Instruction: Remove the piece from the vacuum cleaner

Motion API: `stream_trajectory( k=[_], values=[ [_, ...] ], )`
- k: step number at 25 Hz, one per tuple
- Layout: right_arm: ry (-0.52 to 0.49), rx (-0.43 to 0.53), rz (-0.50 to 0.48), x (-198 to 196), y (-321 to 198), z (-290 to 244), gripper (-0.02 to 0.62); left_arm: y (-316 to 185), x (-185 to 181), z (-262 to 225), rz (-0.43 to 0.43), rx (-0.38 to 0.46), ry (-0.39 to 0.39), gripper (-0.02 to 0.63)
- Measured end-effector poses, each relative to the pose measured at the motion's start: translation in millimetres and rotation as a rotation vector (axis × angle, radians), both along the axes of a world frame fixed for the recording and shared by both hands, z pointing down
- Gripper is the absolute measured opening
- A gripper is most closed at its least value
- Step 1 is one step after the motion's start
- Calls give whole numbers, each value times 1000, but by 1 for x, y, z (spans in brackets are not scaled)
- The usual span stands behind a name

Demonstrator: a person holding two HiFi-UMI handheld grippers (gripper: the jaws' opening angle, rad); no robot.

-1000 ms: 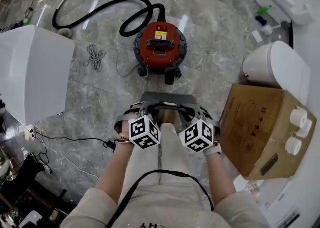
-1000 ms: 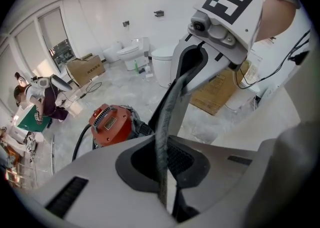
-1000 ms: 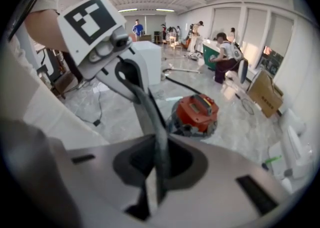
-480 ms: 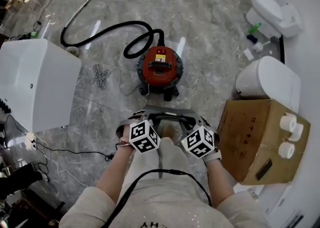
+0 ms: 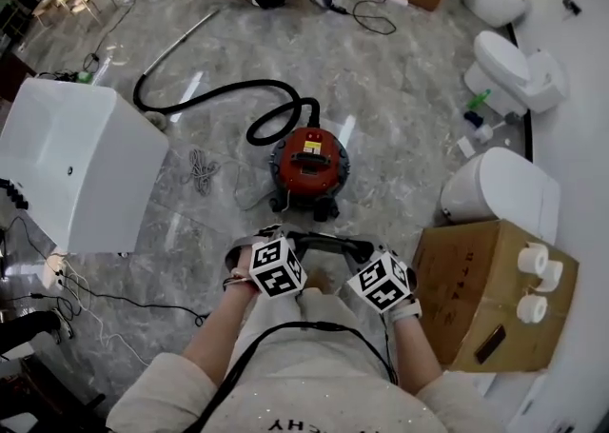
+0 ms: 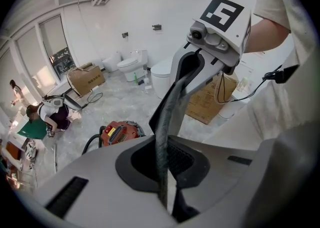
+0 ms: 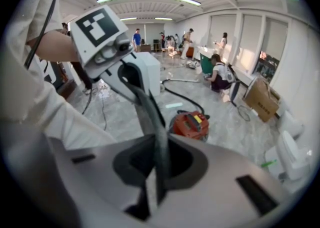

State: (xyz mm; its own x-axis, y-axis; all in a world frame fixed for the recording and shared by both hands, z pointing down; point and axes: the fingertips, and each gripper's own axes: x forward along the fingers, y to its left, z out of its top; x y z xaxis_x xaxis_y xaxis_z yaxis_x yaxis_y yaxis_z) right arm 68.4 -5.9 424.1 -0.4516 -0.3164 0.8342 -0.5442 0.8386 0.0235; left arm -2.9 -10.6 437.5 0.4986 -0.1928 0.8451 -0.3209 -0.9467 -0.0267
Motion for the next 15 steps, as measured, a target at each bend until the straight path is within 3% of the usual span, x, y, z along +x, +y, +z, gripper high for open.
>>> stream_trajectory(
  k=[10, 15],
  values=[
    [-23, -1, -24, -4, 3, -50, 37, 6, -1, -46, -10, -42, 62, 35],
    [-50, -10, -35, -5, 8, -72, 37, 9, -2, -70, 7, -41, 54, 35]
  ],
)
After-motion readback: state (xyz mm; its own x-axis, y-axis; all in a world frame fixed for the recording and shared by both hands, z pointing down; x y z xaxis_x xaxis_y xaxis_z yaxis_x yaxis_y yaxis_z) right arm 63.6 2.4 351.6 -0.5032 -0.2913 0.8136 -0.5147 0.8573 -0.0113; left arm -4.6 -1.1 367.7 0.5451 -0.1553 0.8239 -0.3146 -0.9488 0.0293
